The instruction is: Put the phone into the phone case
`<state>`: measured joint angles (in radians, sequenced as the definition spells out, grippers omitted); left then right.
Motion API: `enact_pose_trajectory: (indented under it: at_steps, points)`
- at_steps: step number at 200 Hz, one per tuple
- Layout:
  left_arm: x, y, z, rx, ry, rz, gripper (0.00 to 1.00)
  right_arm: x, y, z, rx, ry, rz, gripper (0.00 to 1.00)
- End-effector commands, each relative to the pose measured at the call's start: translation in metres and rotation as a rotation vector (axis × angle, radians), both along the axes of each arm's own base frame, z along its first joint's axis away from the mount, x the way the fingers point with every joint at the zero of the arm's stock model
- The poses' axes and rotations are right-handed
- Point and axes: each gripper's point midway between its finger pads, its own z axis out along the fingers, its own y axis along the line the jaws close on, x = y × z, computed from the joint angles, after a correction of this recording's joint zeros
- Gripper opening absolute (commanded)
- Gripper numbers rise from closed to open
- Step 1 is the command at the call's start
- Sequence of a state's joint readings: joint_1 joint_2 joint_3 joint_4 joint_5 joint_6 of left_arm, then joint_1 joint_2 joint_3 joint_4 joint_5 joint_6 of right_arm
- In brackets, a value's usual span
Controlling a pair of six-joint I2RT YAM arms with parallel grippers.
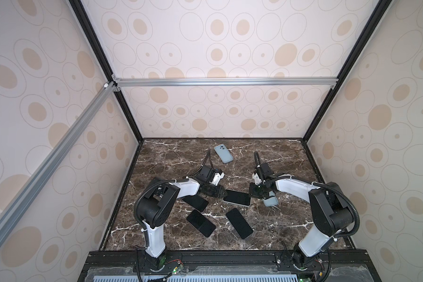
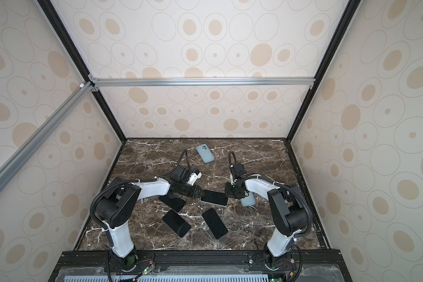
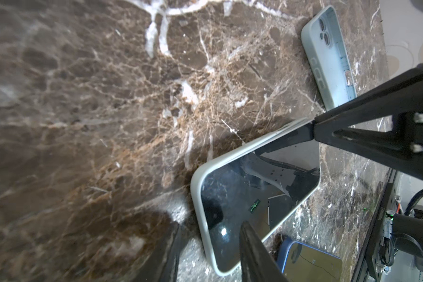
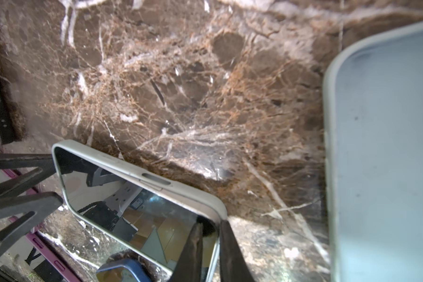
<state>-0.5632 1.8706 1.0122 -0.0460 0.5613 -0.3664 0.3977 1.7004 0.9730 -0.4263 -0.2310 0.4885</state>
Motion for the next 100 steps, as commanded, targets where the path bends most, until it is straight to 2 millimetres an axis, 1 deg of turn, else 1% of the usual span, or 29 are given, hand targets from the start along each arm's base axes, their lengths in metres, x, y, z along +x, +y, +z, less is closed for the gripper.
enact_pose_trajectory:
  at_steps: [1,20,68,100]
  points:
    - [0.003,-0.005,-0.003,0.005,0.005,-0.01,0.39,-0.013,-0.012,-0.029,-0.077,0.08,-0.003,0.14]
    - [0.002,-0.004,-0.007,0.014,0.012,-0.009,0.37,-0.021,-0.017,-0.038,-0.113,0.117,0.006,0.12]
    - [0.001,-0.005,-0.011,0.019,0.023,-0.013,0.35,-0.044,-0.023,-0.061,-0.221,0.183,0.041,0.11]
    - [-0.001,-0.005,-0.014,0.027,0.029,-0.014,0.35,-0.052,-0.025,-0.074,-0.316,0.211,0.084,0.11]
